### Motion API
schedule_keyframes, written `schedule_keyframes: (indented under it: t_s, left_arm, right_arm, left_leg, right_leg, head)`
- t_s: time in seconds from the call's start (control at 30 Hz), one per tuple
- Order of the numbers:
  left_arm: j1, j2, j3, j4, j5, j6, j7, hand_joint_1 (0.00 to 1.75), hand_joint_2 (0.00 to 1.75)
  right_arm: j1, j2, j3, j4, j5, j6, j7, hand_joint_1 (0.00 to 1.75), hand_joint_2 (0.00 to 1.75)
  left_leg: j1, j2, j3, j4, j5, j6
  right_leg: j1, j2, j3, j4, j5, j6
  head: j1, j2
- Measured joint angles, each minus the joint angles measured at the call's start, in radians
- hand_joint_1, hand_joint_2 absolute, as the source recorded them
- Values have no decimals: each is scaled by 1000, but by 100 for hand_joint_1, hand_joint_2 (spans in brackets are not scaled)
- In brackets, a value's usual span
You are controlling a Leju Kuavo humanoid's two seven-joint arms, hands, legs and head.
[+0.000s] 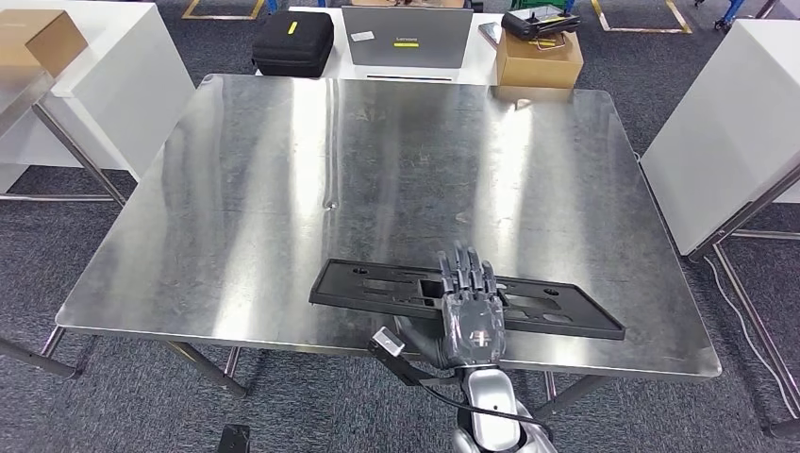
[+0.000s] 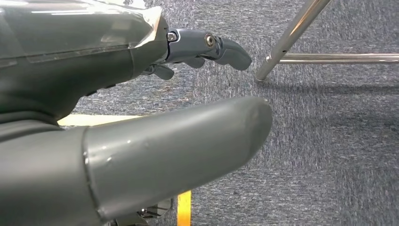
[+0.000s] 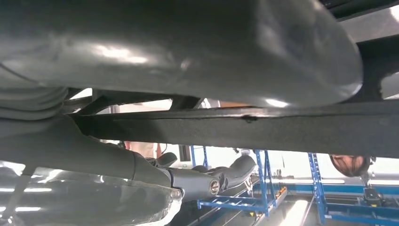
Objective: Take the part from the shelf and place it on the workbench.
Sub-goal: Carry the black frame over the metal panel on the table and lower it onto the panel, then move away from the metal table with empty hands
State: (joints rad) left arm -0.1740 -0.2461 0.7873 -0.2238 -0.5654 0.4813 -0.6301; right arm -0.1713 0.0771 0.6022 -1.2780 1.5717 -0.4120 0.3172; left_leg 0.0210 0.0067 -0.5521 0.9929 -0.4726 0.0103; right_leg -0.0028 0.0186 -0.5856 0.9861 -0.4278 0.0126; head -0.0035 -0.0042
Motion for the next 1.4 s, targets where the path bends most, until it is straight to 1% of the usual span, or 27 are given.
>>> schedule_keyframes:
  t_s: [0.33, 0.47, 0.53, 0.63, 0.73, 0.87, 0.93, 1.0, 1.13, 1.2, 1.3, 1.4]
  left_arm:
    - [0, 0, -4, -1, -1, -7, 3, 0, 0]
    - [0, -1, -4, -1, 0, -9, 1, 0, 0]
    - [1, -1, -5, -1, 1, -11, -2, 0, 0]
    - [2, -2, -7, -1, 1, -16, -5, 0, 0]
    - [2, -2, -10, -1, 1, -16, -7, 0, 0]
    - [2, -3, -12, -1, 4, -17, -10, 0, 0]
    - [2, -5, -12, -1, 8, -17, -11, 0, 0]
    - [2, -7, -12, -1, 11, -16, -11, 0, 0]
    - [2, -8, -12, -1, 17, -11, -10, 0, 0]
    - [2, -8, -12, -1, 23, -9, -10, 0, 0]
    - [2, -8, -12, -1, 31, -9, -11, 0, 0]
    - [3, -8, -11, -1, 35, -8, -14, 0, 0]
  right_arm:
    - [12, -7, -3, -28, 0, 15, -11, 0, 0]
    - [12, -11, -31, -36, 0, 33, -9, 0, 0]
    - [6, -15, -61, -45, -1, 47, -26, 0, 0]
    - [-21, -18, -138, -45, -22, 61, -93, 0, 0]
    - [-67, -22, -218, -23, -55, 61, -153, 0, 0]
    - [-122, -27, -284, 35, -75, 61, -194, 0, 0]
    - [-181, -38, -312, 108, -108, 57, -227, 0, 87]
    - [-268, -54, -340, 210, -156, 53, -265, 0, 175]
    - [-457, -85, -381, 417, -218, 54, -321, 0, 175]
    - [-529, -93, -389, 496, -229, 55, -340, 0, 175]
    - [-587, -95, -393, 579, -236, 55, -355, 0, 175]
    - [-602, -95, -392, 629, -235, 49, -351, 0, 175]
  left_leg:
    - [0, 0, 0, 0, 0, 0]
    - [0, 0, 0, 0, 0, 0]
    - [0, 0, 0, 0, 0, 0]
    - [0, -1, -1, 0, 0, 0]
    - [-1, -1, 0, 0, 0, 0]
    - [-1, -2, 0, 1, 0, 0]
    - [-1, -2, -1, 1, 1, 1]
    - [-1, -2, -1, 1, 1, 1]
    - [-1, -4, -1, 1, 2, 3]
    - [-1, -4, -1, 1, 3, 3]
    - [-1, -5, -1, 2, 3, 3]
    - [-1, -6, -2, 1, 3, 3]
  right_leg:
    - [0, 0, 0, 0, 0, 0]
    - [0, 0, 0, 0, 0, 0]
    - [0, 0, 0, 0, 0, 0]
    - [-1, 0, 0, 0, 0, 0]
    - [-1, -1, 0, 0, 0, 0]
    - [-1, -1, 1, 0, 0, 0]
    - [-1, -1, 0, 0, 0, 0]
    - [-1, -1, 0, 0, 1, 0]
    - [-1, -2, 1, 0, 1, 1]
    - [-1, -2, 1, 0, 1, 1]
    - [-1, -3, 1, 0, 1, 1]
    - [-1, -4, 0, 0, 1, 1]
  head:
    - [0, 0]
    - [0, 0]
    - [0, 0]
    - [0, 0]
    - [0, 0]
    - [0, 0]
    - [0, 0]
    - [0, 0]
    - [1, 0]
    - [1, 0]
    - [1, 0]
    - [1, 0]
